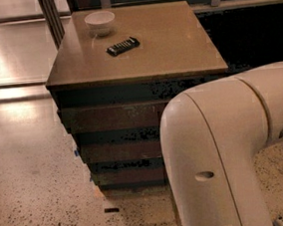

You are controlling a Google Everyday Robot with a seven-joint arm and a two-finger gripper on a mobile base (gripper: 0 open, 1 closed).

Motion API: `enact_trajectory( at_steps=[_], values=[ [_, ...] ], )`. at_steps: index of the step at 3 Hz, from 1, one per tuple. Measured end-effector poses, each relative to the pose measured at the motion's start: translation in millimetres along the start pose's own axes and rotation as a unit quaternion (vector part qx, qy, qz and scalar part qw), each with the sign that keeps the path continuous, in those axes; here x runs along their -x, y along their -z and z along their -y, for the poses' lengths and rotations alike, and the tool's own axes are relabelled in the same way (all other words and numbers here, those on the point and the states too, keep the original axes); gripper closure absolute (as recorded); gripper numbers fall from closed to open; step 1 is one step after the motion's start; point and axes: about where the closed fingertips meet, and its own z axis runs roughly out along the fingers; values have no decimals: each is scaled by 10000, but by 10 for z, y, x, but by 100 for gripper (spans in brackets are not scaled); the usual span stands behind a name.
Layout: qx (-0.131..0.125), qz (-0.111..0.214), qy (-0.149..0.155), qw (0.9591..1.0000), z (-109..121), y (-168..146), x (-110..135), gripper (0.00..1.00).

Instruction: Close middle drawer

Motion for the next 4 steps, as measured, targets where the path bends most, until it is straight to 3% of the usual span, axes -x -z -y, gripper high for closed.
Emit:
enact_trajectory(
  at_steps=[2, 3, 4],
  values=[
    [0, 0, 0, 10000, 0, 0, 0, 14],
    [1, 0, 1, 10000, -1, -1, 1, 0],
    [1, 0, 1, 10000, -1, -1, 1, 0]
  ],
)
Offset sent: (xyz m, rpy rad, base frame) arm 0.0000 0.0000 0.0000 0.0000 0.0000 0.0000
